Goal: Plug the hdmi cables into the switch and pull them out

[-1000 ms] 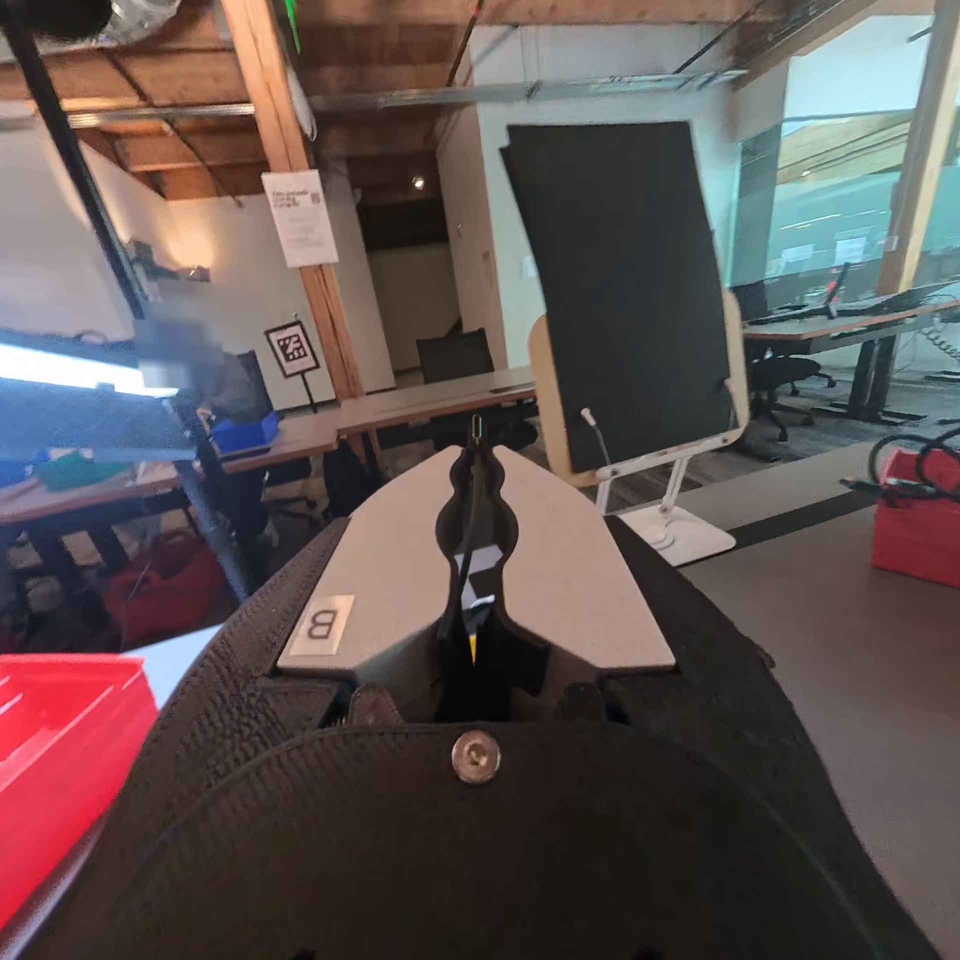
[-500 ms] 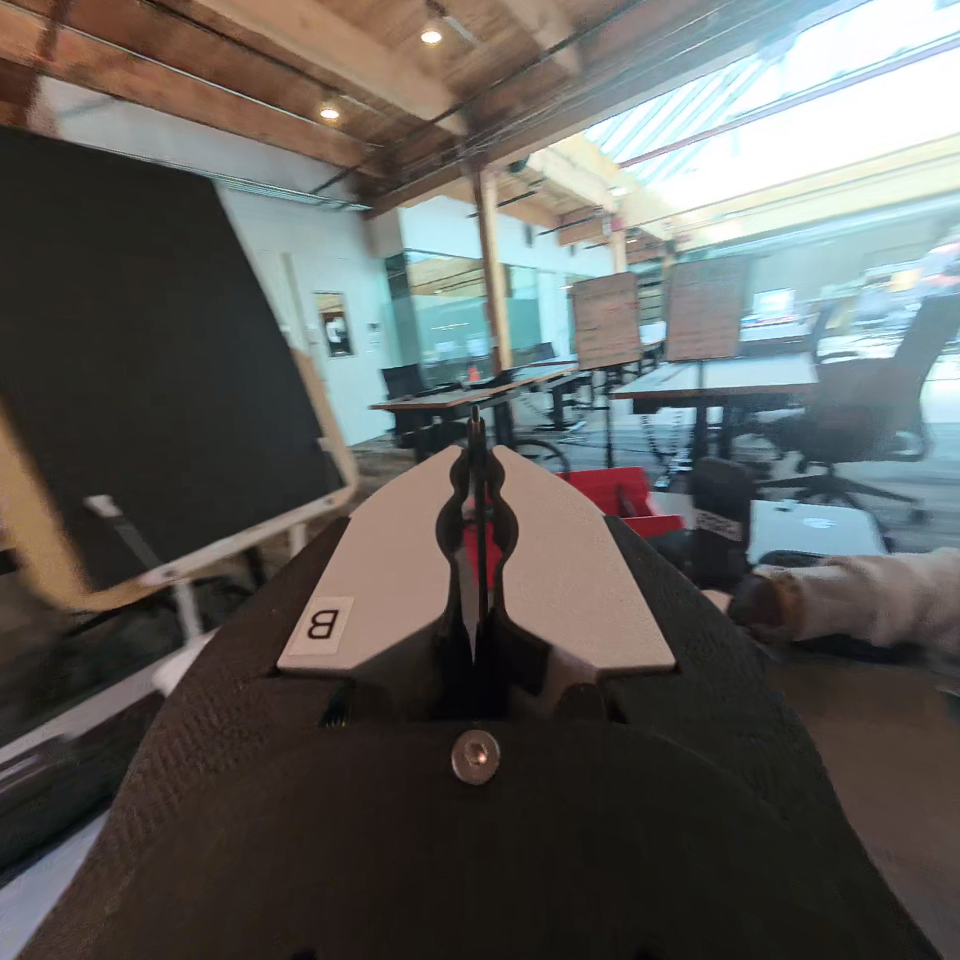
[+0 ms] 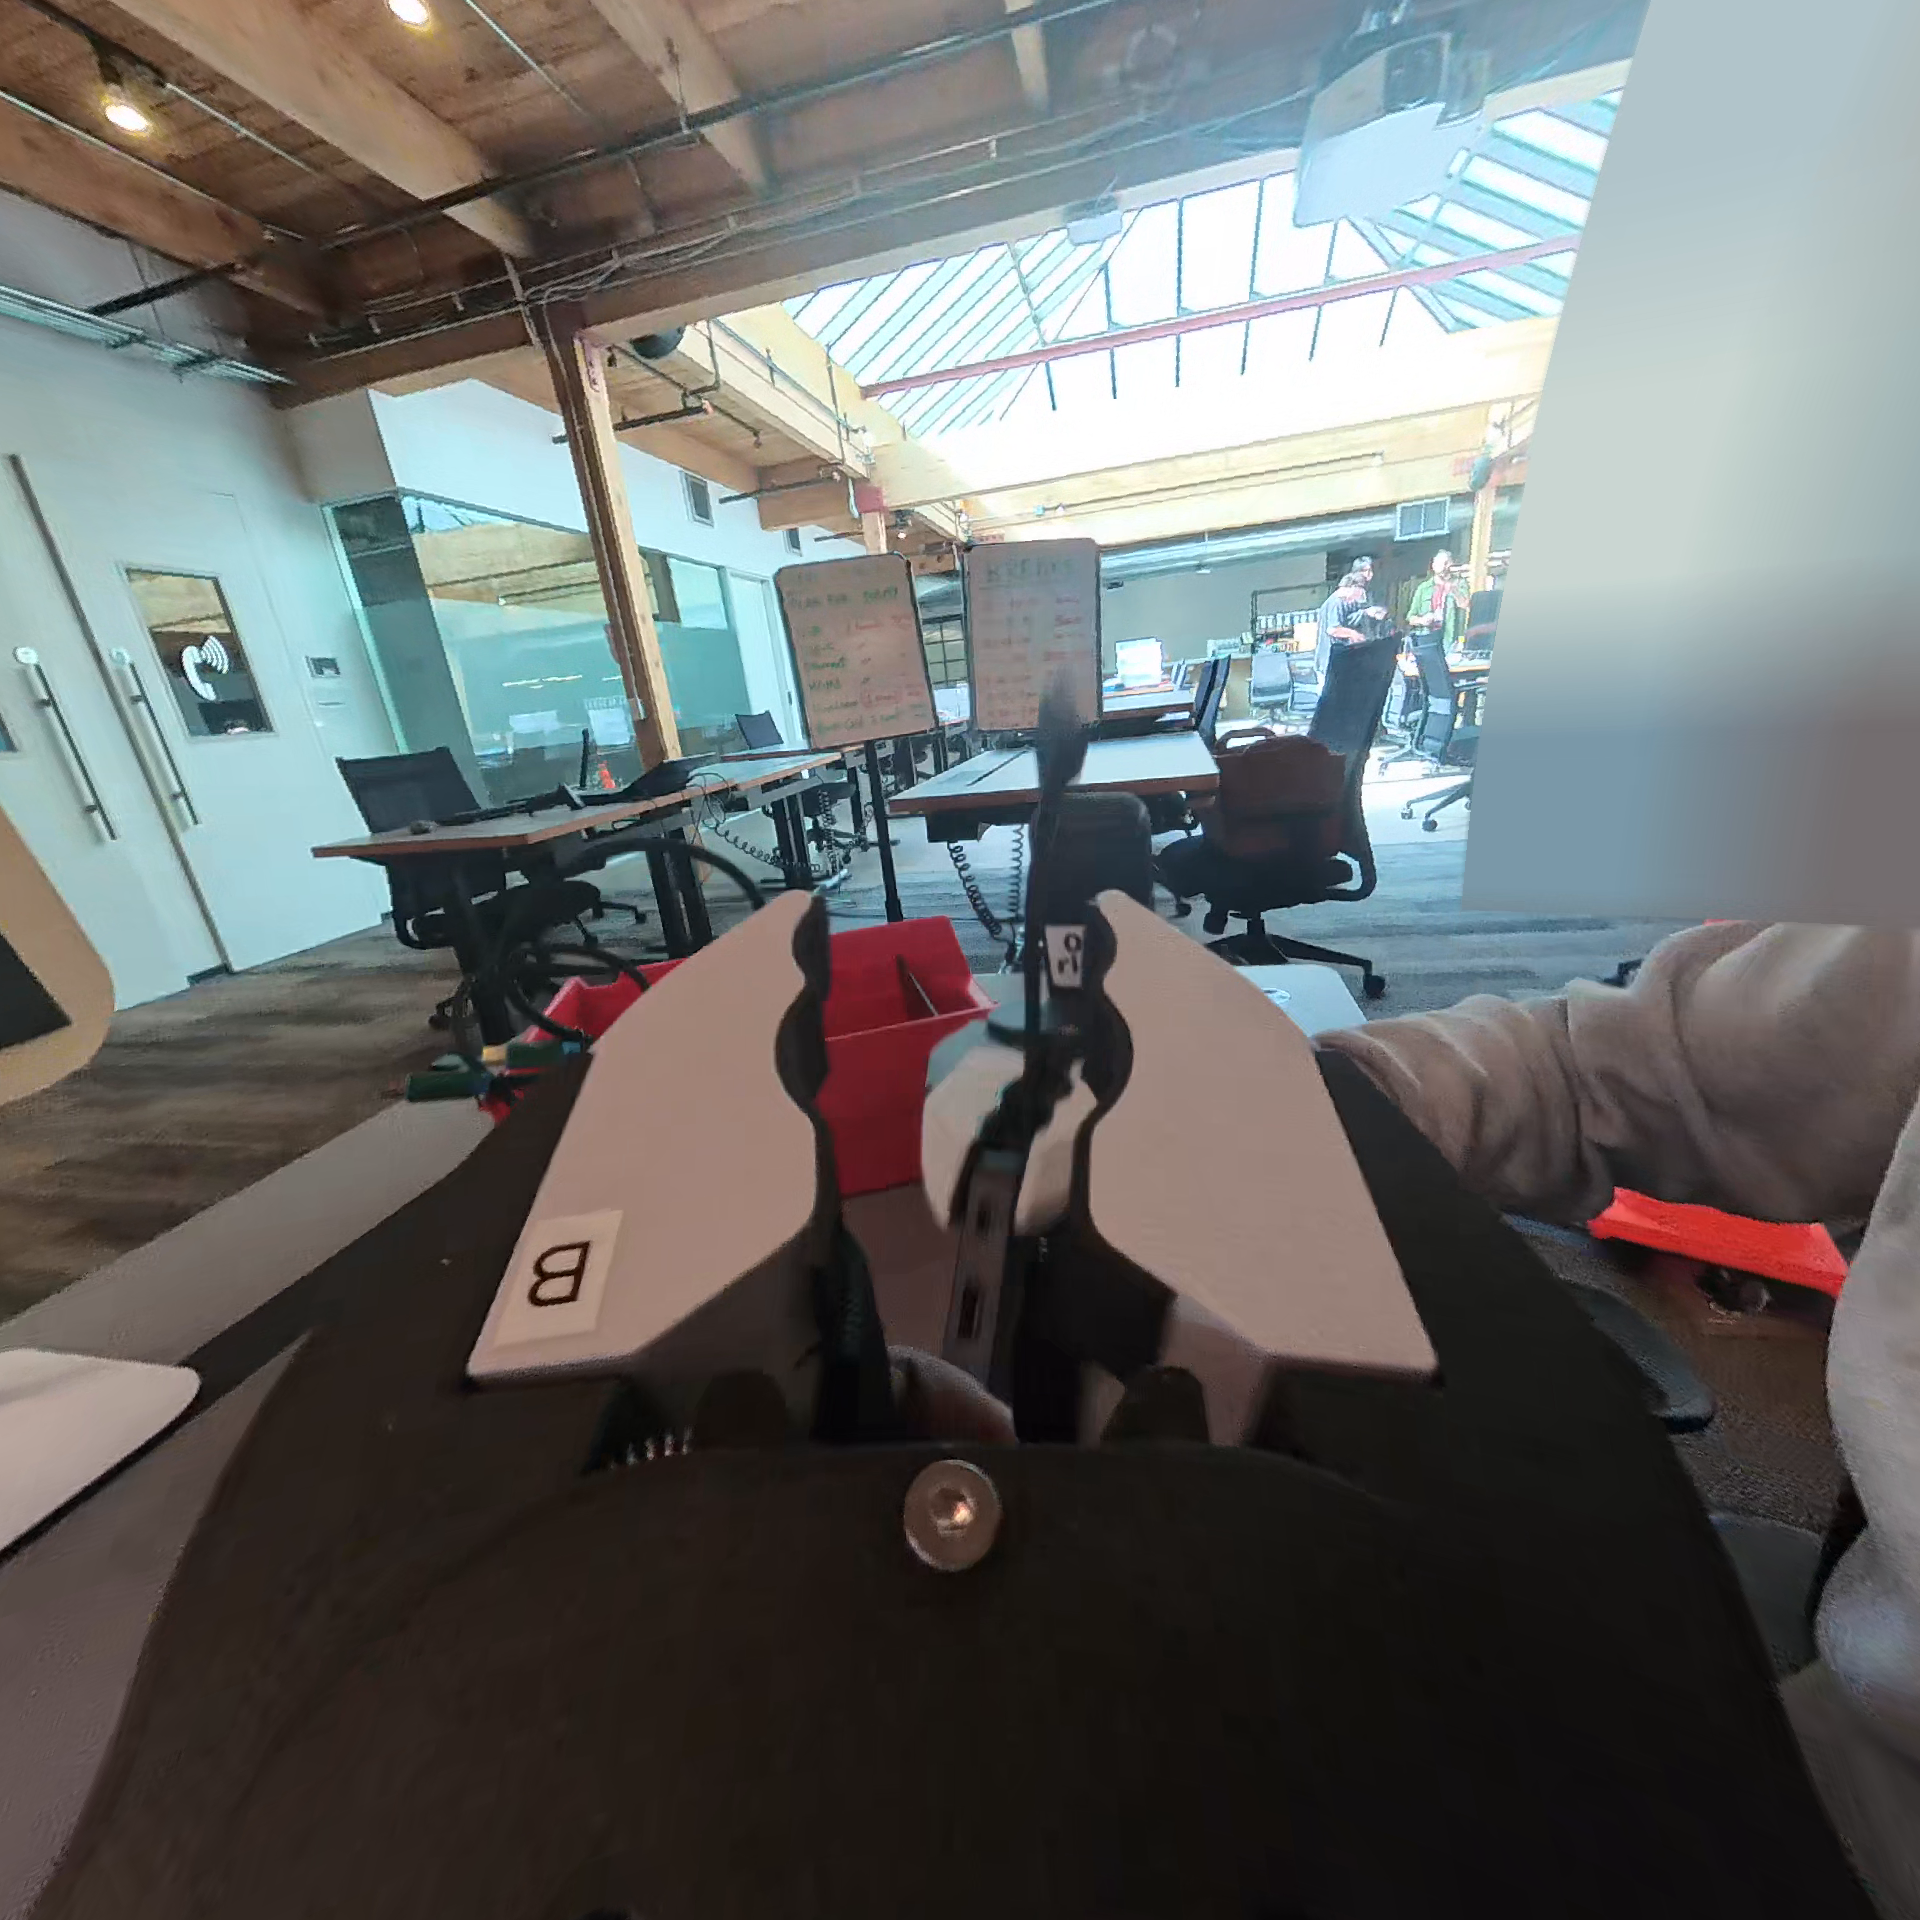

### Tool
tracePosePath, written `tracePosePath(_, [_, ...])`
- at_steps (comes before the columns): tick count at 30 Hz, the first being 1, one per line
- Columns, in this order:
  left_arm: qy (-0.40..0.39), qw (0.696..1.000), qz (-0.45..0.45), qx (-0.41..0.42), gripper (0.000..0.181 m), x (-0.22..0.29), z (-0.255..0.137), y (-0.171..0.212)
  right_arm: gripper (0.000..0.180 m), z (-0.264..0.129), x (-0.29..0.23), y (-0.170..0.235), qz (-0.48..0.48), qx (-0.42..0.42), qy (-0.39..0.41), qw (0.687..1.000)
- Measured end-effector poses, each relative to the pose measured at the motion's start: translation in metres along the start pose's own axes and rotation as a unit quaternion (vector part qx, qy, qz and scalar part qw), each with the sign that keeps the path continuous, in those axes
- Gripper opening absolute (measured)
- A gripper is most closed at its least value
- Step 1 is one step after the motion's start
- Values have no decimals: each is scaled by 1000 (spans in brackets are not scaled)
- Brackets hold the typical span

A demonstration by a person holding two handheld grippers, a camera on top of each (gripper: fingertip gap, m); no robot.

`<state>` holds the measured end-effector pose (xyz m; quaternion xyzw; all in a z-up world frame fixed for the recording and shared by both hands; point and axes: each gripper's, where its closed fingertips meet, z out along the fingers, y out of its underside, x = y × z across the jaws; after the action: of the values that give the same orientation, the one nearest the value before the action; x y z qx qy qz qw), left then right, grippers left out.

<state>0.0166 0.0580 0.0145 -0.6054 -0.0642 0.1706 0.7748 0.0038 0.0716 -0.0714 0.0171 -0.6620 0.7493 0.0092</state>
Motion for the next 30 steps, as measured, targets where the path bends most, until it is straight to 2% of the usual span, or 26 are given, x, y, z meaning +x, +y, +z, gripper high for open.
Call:
tracePosePath(3, [11,1000,-7,-23,54,1,-1,31,13,-14,-3,-31,35,102,-29,994])
tracePosePath(6, [33,997,14,-72,57,20,10,68,15,-20,-10,-45,42,152,-57,986])
tracePosePath(8, [23,993,65,-95,53,25,17,80,15,-20,-16,-47,35,159,-72,984])
tracePosePath(10, [22,992,80,-93,35,29,19,81,14,-19,-20,-48,36,162,-82,983])
tracePosePath(11, [22,993,71,-92,19,29,18,81,13,-19,-21,-48,37,162,-84,982])
tracePosePath(13, [28,994,33,-100,16,28,16,83,14,-17,-19,-45,41,155,-82,984])
tracePosePath(15, [13,995,-37,-96,13,21,16,83,18,-15,-8,-43,55,147,-45,987])
tracePosePath(16, [-5,993,-80,-81,13,14,15,82,29,-15,2,-43,57,144,-10,988])
tracePosePath(19, [-81,978,-192,-34,12,-15,9,82,63,-18,33,-31,18,98,114,988])
tracePosePath(22, [-155,951,-269,14,12,-45,-6,84,77,-13,47,-13,-87,-2,207,975])
tracePosePath(24, [-184,938,-291,32,13,-56,-13,85,76,-5,46,0,-151,-63,232,959])
tracePosePath(26, [-197,938,-284,32,13,-58,-15,87,78,2,44,13,-172,-107,240,949])
tracePosePath(30, [-195,944,-265,11,13,-49,-7,94,77,6,47,22,-186,-138,249,941])
